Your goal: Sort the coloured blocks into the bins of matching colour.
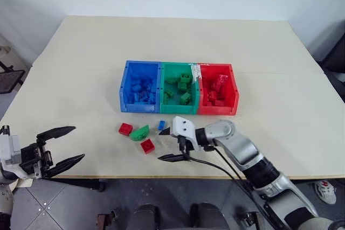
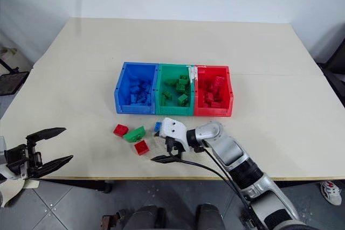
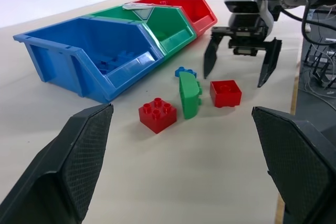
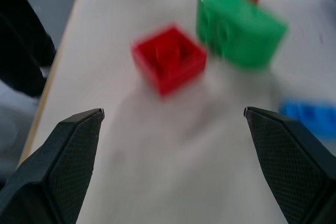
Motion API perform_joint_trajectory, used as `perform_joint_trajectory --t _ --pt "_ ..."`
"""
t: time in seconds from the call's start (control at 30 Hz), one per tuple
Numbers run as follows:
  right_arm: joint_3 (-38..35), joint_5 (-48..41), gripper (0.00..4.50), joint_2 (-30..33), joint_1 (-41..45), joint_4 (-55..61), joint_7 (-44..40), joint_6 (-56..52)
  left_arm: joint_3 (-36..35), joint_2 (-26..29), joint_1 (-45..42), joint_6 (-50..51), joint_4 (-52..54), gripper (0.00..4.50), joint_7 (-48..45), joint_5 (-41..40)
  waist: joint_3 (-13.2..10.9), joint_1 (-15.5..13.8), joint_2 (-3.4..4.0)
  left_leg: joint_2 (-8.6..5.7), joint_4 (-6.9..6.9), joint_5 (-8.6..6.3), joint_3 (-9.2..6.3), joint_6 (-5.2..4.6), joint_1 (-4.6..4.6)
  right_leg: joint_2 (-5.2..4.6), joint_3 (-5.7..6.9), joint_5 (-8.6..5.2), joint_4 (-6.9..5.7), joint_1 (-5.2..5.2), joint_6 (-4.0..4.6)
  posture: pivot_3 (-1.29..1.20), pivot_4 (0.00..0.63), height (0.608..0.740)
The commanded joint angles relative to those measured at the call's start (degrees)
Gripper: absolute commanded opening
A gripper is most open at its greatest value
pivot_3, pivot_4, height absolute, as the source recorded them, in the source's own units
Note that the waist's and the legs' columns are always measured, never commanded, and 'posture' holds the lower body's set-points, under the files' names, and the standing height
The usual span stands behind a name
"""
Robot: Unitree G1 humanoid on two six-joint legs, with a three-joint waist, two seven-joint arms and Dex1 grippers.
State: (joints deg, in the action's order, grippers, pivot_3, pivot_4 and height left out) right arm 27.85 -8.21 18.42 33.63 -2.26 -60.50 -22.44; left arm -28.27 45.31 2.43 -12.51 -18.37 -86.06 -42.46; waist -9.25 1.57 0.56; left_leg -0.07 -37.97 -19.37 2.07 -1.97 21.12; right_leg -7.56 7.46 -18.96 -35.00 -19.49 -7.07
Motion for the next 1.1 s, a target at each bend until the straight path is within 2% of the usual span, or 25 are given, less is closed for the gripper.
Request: perform_joint_trajectory --t 0.03,0.33,0.47,0.63,0.8,0.93,1.1 --pt "0.8 0.7 4.47 -1.5 1.3 -1.2 -0.4 1.8 -1.7 -0.4 1.0 0.2 2.5 4.50 -3.8 -1.5 0.0 0.1 0.00 0.00 0.00 0.00 0.00 0.00 0.00 0.00 -0.01 0.00 -0.01 -0.01 0.00 0.00 0.150 0.740" --pt "3.4 4.4 4.47 -6.3 2.7 -6.9 1.2 3.9 -2.4 -1.0 1.5 0.1 3.8 4.50 -2.4 -1.2 0.0 0.3 0.04 0.03 0.02 0.00 0.03 0.01 -0.01 0.04 -0.01 0.00 -0.07 -0.08 0.00 0.00 0.150 0.740" --pt "2.6 5.4 3.62 -7.9 3.2 -9.8 2.6 5.8 -2.7 -1.3 1.5 0.1 4.0 4.50 -2.3 -1.0 0.0 0.3 0.08 0.03 0.03 0.00 0.03 0.03 -0.03 0.08 -0.01 0.00 -0.10 -0.08 0.00 0.00 0.150 0.740" --pt "0.2 3.3 1.97 -7.7 2.9 -8.7 1.5 6.6 -2.9 -1.4 1.2 0.0 3.8 4.50 -2.2 -1.0 -0.1 0.3 0.09 0.01 0.03 0.00 0.03 0.03 -0.02 0.08 -0.02 0.00 -0.10 -0.09 0.00 0.00 0.150 0.740" --pt "-3.5 -2.1 1.90 -4.3 1.3 -1.6 -3.0 3.2 -3.0 -1.4 0.9 0.0 3.5 4.50 -2.2 -0.9 -0.1 0.1 0.07 0.00 0.02 0.00 0.01 0.02 0.01 0.04 -0.05 0.00 -0.07 -0.07 0.00 0.00 0.150 0.740" --pt "-11.6 -12.0 1.90 4.2 -0.5 8.5 -8.2 -5.6 -3.0 -1.3 0.3 0.0 2.8 4.50 -2.5 -0.9 -0.1 -0.1 0.02 0.00 0.02 0.00 -0.02 0.01 0.03 -0.03 -0.06 0.00 0.00 -0.04 0.00 0.00 0.150 0.740" --pt "-20.4 -13.4 1.90 13.8 -1.1 5.8 -7.5 -6.9 -2.8 -1.5 -0.7 0.0 1.8 4.50 -2.8 -0.7 0.0 0.0 -0.08 0.03 0.04 -0.02 0.02 0.00 0.02 -0.07 -0.04 0.00 0.21 0.04 0.00 0.00 0.150 0.740"
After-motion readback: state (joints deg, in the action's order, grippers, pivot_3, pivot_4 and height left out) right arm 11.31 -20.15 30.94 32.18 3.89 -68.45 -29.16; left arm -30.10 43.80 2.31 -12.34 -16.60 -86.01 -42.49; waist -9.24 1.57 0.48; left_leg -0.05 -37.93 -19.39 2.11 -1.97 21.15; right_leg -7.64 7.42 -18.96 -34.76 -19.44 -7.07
